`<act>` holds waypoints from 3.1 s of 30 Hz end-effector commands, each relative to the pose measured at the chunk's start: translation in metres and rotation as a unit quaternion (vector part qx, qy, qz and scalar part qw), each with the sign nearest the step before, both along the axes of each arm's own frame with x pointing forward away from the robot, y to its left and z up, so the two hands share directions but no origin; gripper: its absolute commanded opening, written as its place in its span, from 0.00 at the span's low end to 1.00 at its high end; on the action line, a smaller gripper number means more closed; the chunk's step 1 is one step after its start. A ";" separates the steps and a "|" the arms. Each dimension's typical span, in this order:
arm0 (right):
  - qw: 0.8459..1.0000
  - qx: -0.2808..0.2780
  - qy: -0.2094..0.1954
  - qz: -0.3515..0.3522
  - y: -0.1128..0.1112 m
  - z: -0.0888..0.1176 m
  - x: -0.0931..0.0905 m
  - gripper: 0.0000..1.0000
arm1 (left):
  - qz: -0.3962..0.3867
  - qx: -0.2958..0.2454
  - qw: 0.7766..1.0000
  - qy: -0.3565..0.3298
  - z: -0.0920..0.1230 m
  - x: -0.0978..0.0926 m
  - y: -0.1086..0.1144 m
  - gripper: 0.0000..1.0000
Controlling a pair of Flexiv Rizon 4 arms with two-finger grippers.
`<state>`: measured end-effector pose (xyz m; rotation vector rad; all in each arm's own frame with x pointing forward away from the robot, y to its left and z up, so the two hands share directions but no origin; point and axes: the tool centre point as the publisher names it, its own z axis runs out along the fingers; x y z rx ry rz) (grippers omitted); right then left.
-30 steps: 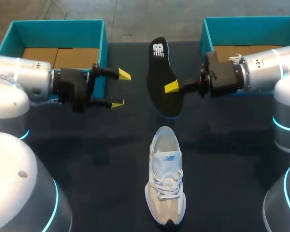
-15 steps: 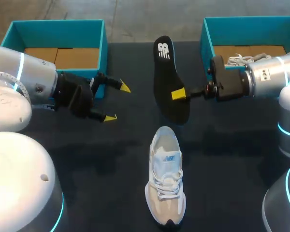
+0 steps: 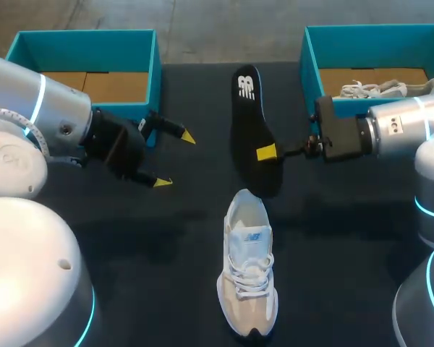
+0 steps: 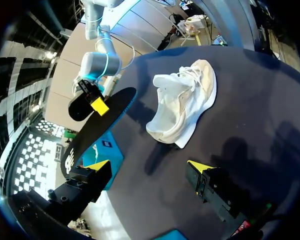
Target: Take the shoe out of the shoebox, open the shoe tongue, remove and reinsert the insole, then place the shoe into the shoebox
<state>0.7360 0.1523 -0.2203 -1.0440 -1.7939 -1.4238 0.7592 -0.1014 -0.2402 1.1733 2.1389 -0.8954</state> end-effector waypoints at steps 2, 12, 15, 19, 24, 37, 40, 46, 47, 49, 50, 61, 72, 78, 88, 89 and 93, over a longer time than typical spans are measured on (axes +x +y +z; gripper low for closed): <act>1.000 -0.006 -0.006 0.003 0.002 0.001 0.000 0.00 | 0.019 0.014 1.000 0.017 0.000 -0.001 -0.004 1.00; 0.996 0.017 -0.085 0.008 0.003 -0.018 -0.008 0.00 | 0.086 0.121 0.977 0.155 -0.019 0.002 -0.013 1.00; 0.995 0.013 -0.101 0.014 0.003 -0.021 -0.011 0.00 | 0.089 0.133 0.972 0.171 -0.025 0.002 -0.012 1.00; 0.992 0.009 -0.125 0.025 0.006 -0.028 -0.011 0.00 | 0.095 0.151 0.963 0.202 -0.036 0.002 -0.012 1.00; 0.987 0.016 -0.154 0.033 0.010 -0.033 -0.012 0.00 | 0.090 0.164 0.954 0.236 -0.049 0.000 -0.014 1.00; 0.986 0.000 -0.157 0.049 0.018 -0.037 -0.013 0.00 | 0.103 0.191 0.948 0.234 -0.055 0.000 -0.014 1.00; 0.985 -0.001 -0.163 0.046 0.019 -0.036 -0.013 0.00 | 0.117 0.178 0.944 0.252 -0.057 0.000 -0.013 1.00; 0.981 0.012 -0.193 0.029 0.029 -0.047 -0.014 0.00 | 0.181 0.176 0.925 0.284 -0.066 -0.006 -0.012 1.00; 0.980 0.011 -0.197 0.028 0.030 -0.049 -0.015 0.00 | 0.184 0.176 0.924 0.286 -0.068 -0.007 -0.012 1.00; 0.979 0.015 -0.204 0.026 0.031 -0.051 -0.015 0.00 | 0.199 0.183 0.919 0.286 -0.071 -0.010 -0.012 1.00; 0.978 0.013 -0.207 0.024 0.032 -0.052 -0.016 0.00 | 0.197 0.183 0.919 0.287 -0.072 -0.012 -0.013 1.00; 0.972 0.020 -0.233 0.005 0.036 -0.060 -0.019 0.00 | 0.192 0.200 0.909 0.311 -0.091 -0.023 -0.019 1.00; 0.973 0.020 -0.230 0.004 0.036 -0.061 -0.019 0.00 | 0.191 0.205 0.908 0.310 -0.092 -0.024 -0.018 1.00; 0.971 0.032 -0.237 -0.014 0.032 -0.066 -0.021 0.00 | 0.191 0.205 0.908 0.310 -0.092 -0.024 -0.018 1.00; 0.962 0.049 -0.265 -0.049 0.020 -0.071 -0.028 0.00 | 0.197 0.206 0.903 0.322 -0.100 -0.030 -0.025 1.00; 0.961 0.050 -0.266 -0.049 0.020 -0.071 -0.028 0.00 | 0.198 0.207 0.902 0.322 -0.101 -0.030 -0.026 1.00; 0.960 0.051 -0.271 -0.049 0.021 -0.071 -0.028 0.00 | 0.198 0.210 0.901 0.325 -0.103 -0.032 -0.028 1.00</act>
